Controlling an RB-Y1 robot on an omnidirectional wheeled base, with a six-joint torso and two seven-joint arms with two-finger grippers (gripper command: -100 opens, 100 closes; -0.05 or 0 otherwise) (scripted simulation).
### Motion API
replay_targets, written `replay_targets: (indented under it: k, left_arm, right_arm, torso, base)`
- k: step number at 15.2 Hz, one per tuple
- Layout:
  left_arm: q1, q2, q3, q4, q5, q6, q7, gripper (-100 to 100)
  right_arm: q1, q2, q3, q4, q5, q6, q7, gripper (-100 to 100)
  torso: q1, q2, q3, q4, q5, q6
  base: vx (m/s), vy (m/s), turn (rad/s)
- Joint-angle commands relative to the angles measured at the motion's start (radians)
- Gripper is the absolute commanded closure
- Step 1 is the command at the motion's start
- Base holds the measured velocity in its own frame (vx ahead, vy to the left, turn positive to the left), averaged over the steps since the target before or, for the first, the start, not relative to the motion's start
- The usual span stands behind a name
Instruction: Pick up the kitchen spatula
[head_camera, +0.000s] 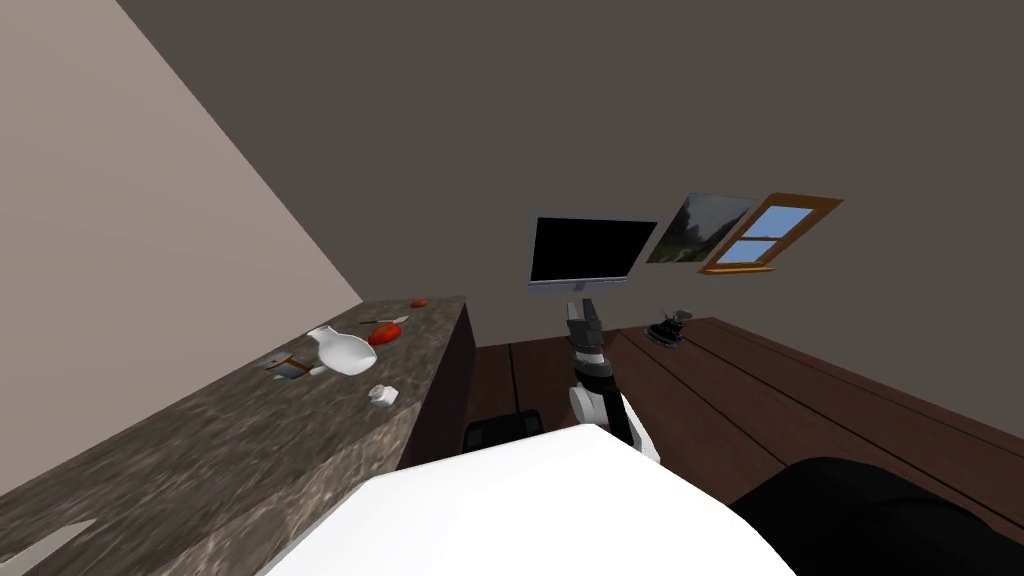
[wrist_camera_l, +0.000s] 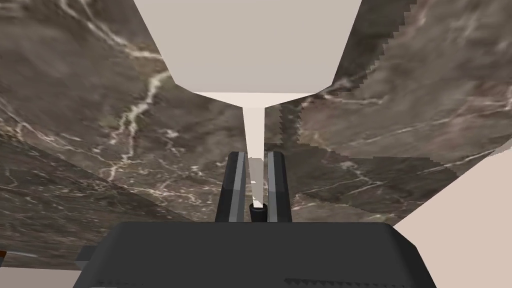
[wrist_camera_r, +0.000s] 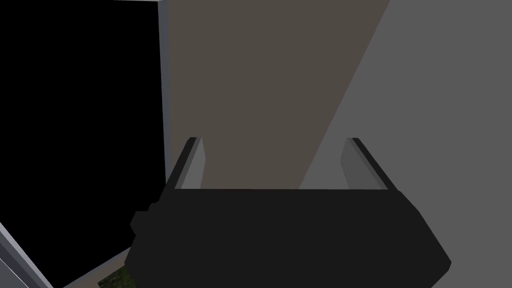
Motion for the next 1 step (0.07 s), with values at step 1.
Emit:
replay_targets:
  k: [1]
  left_arm:
    - [0.0, 0.0, 0.0, 0.0, 0.0, 0.0, 0.0, 100]
  right_arm:
    - [0.0, 0.0, 0.0, 0.0, 0.0, 0.0, 0.0, 0]
  torso:
    - [0.0, 0.0, 0.0, 0.0, 0.0, 0.0]
  base:
    - [0.031, -0.01, 0.023]
